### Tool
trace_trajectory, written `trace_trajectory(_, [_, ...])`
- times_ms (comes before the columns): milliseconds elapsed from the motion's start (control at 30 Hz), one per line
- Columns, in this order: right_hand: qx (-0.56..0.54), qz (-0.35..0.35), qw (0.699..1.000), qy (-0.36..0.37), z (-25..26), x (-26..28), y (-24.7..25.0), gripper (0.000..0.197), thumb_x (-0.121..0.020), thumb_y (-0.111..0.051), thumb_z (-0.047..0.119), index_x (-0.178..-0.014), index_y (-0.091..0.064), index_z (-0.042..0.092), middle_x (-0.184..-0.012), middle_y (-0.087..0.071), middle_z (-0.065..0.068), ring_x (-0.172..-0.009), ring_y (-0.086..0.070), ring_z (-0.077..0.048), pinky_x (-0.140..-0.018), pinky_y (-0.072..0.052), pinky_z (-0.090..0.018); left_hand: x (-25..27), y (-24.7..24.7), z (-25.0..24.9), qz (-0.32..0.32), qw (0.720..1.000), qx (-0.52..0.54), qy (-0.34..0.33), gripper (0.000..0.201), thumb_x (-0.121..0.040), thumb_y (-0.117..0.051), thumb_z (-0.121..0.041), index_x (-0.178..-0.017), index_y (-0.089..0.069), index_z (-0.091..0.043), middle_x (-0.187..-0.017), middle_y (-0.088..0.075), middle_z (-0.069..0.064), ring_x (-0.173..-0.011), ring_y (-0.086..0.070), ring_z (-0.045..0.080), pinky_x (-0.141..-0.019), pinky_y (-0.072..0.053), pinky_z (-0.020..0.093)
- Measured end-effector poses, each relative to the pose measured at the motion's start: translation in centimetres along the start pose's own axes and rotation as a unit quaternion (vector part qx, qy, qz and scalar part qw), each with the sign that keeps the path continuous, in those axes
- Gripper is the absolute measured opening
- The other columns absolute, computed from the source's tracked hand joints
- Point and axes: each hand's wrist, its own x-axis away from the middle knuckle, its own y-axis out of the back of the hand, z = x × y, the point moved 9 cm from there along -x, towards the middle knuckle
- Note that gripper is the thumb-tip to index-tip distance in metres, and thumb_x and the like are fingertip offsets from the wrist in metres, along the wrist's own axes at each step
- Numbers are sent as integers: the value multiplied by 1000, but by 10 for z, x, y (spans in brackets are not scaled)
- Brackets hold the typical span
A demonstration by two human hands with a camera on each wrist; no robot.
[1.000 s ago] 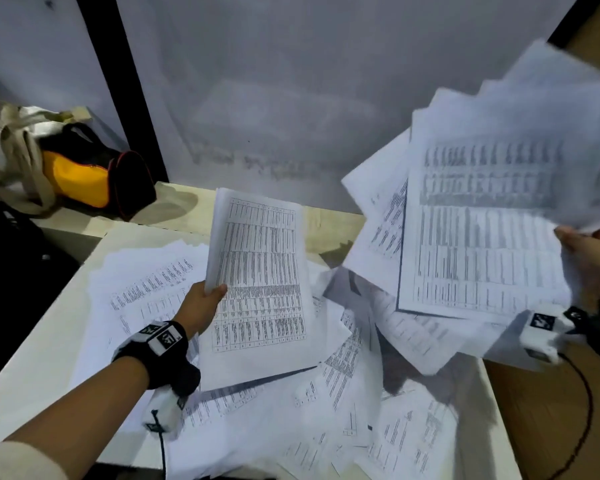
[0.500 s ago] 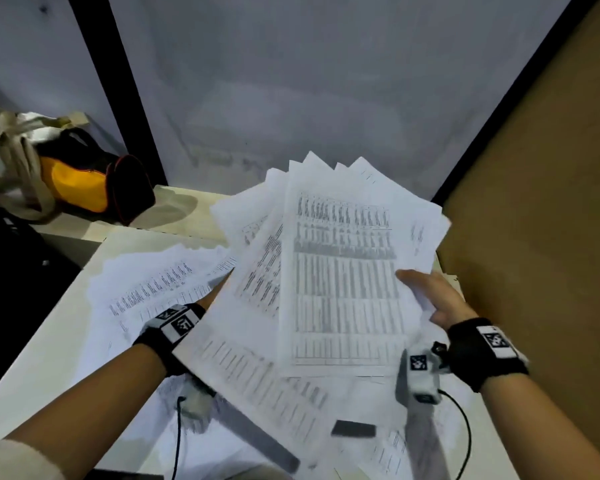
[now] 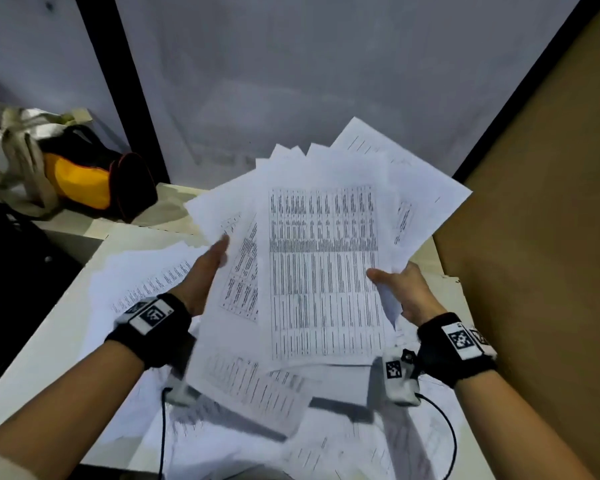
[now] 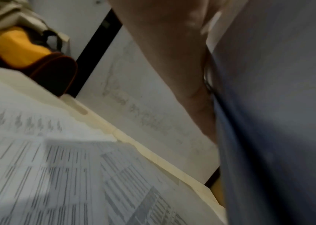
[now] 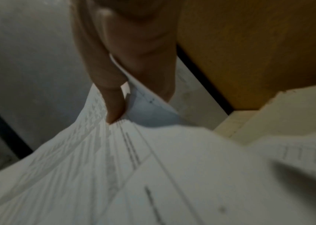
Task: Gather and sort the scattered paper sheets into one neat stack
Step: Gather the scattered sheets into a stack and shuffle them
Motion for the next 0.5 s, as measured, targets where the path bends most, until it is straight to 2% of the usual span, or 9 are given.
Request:
trace_trajectory(33, [0,-17,1000,21,6,0,0,17,-82,-64,-4,-94,-56,5,-76,-59,-4,-70,-56,-15,-64,-44,-25,2,-11,4,56,998,-37,17,51,-59,-78,-54,-93,-69,-18,-71,-68,-2,-59,-65,16,-65,-53,26])
trace_trajectory(67, [0,-38,998,44,13,1,1,18,-81,-65,-2,-96,-57,4,-76,-60,-4,-69,-57,-14,-65,-45,-24,4,-15,8,60,994,-89,20,68,-46,-84,-49,-99,-67,-11,-68,-69,-1,-58,-66,15,-68,-53,29])
trace_trajectory(133, [-5,-81,992,93,25,5,2,17,-80,-68,3,-95,-59,3,-78,-62,-3,-67,-60,-6,-65,-47,-20,-3,-10,1,-4,985,-168,-47,50,-67,-77,-35,-103,-62,-4,-71,-70,-3,-61,-66,4,-78,-50,31])
trace_trajectory(200, [-28,-94,987,125,34,12,-1,9,-80,-70,7,-80,-61,9,-68,-61,4,-55,-56,6,-63,-46,-14,0,-9,-10,-69,975,-172,-119,23,-86,-63,-22,-105,-55,-14,-90,-65,-5,-78,-62,1,-84,-42,27])
trace_trajectory(233, [-36,-81,989,122,35,15,-5,10,-80,-70,10,-75,-62,12,-62,-62,9,-53,-55,8,-68,-47,-15,3,-14,-14,-68,976,-150,-145,23,-88,-60,-20,-109,-51,-19,-100,-61,-7,-89,-58,3,-88,-39,24])
trace_trajectory(300, [-40,-39,995,88,26,20,-17,8,-78,-73,18,-73,-68,22,-72,-72,14,-75,-65,4,-87,-48,-23,4,-19,-15,-69,974,-134,-170,34,-83,-67,-21,-113,-50,-22,-112,-58,-7,-101,-55,5,-94,-38,23])
trace_trajectory(367, [-26,-6,998,55,14,23,-26,9,-69,-78,30,-73,-71,25,-97,-73,2,-101,-66,-12,-100,-43,-31,3,-19,-11,-54,973,-123,-185,36,-80,-68,-15,-111,-52,-24,-107,-62,-7,-95,-60,-4,-89,-45,16])
trace_trajectory(467, [-48,-4,998,37,-1,28,-27,37,-48,-84,47,-71,-72,22,-90,-74,0,-95,-68,-15,-95,-48,-33,7,-17,-1,-31,976,-112,-185,38,-85,-55,5,-105,-49,-26,-88,-66,-25,-80,-61,-17,-69,-46,2])
trace_trajectory(500, [-60,5,998,22,-8,30,-29,33,-52,-84,44,-72,-72,21,-96,-74,-5,-96,-67,-15,-96,-47,-32,6,-15,6,-23,979,-105,-175,37,-85,-56,4,-105,-49,-27,-87,-66,-25,-80,-61,-16,-70,-47,3])
